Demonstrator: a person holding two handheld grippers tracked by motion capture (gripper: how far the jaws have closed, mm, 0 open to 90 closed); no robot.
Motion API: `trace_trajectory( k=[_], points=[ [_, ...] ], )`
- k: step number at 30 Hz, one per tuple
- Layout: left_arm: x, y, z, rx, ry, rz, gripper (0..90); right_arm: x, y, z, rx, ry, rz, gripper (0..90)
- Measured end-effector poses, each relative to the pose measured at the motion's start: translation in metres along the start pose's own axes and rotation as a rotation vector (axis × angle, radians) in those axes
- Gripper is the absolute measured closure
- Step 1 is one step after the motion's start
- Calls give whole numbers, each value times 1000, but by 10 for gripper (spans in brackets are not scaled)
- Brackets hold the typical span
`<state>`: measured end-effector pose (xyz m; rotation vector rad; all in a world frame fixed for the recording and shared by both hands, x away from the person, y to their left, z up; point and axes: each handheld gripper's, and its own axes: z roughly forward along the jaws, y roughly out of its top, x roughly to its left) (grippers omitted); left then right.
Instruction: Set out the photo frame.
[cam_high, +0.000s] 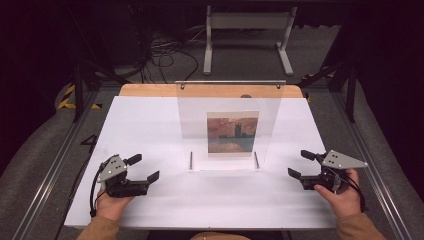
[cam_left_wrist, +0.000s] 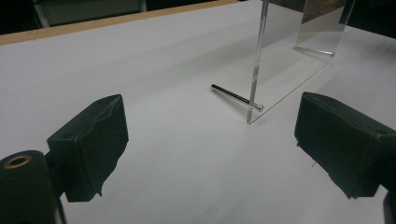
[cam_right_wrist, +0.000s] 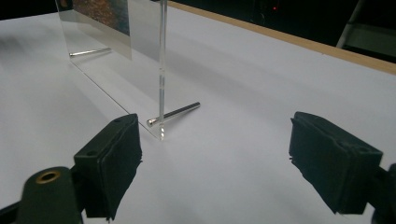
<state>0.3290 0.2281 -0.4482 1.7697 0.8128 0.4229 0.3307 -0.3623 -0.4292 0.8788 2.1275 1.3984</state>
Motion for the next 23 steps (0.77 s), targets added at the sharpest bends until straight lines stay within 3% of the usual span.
trace_trajectory(
  k=[8, 18, 23],
  points=[
    [4, -12, 8, -3, -3, -40, 95, 5, -12, 10, -2, -1, 12, 172],
    [-3, -10, 14, 27, 4, 25, 98, 6, -15, 14, 17, -2, 12, 165],
    [-5, -9, 13, 26, 9, 33, 98, 6, -14, 14, 20, -8, 9, 163]
  ],
)
